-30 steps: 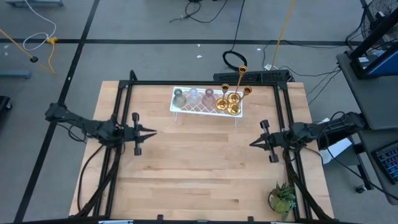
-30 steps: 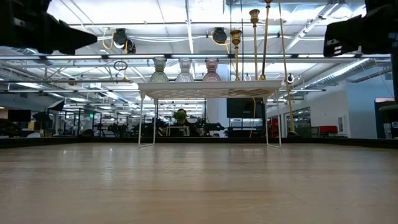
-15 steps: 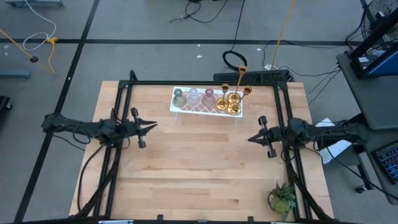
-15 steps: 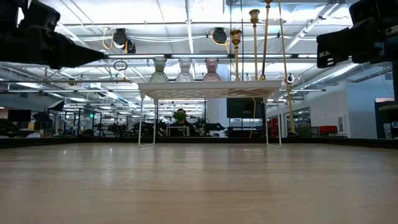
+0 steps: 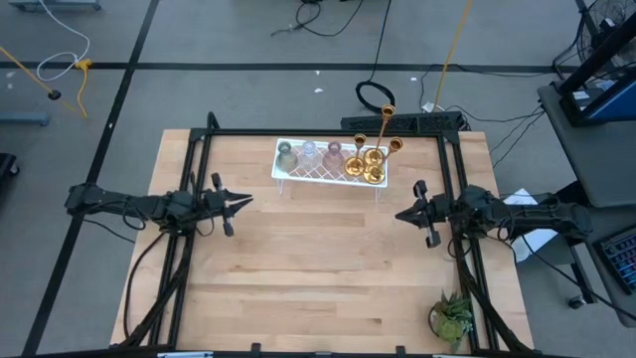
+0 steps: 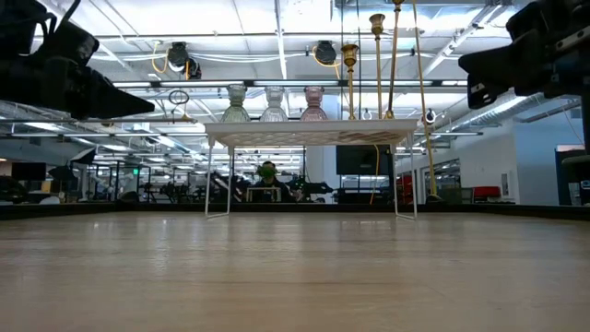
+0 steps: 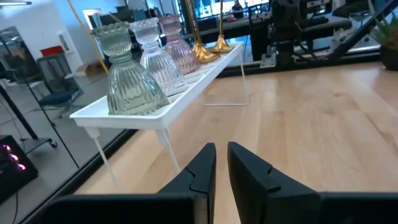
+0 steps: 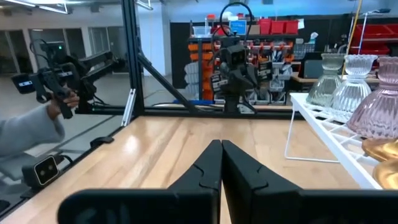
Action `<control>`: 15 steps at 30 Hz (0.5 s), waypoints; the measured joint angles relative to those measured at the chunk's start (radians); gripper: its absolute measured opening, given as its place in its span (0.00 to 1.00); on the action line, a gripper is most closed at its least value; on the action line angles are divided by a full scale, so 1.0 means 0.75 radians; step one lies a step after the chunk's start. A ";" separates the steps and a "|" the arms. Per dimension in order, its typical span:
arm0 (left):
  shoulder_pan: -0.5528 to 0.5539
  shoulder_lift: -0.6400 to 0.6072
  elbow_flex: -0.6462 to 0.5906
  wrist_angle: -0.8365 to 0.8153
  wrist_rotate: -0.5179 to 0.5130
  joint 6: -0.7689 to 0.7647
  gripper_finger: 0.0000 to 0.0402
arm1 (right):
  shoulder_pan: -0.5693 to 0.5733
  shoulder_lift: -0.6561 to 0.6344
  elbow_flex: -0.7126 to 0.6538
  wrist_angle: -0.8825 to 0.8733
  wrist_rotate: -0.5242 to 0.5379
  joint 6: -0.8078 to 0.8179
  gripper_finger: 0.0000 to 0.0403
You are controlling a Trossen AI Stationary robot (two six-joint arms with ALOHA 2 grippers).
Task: Pick & Place candle stick holders
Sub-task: Return to Home Position
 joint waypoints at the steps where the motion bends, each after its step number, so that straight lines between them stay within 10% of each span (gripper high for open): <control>1: 0.001 0.001 0.000 -0.002 -0.002 0.000 0.12 | 0.000 0.000 -0.001 0.002 0.000 0.000 0.00; 15: 0.000 0.001 0.000 0.000 -0.005 -0.004 0.12 | 0.000 -0.001 -0.004 -0.001 0.004 -0.035 0.00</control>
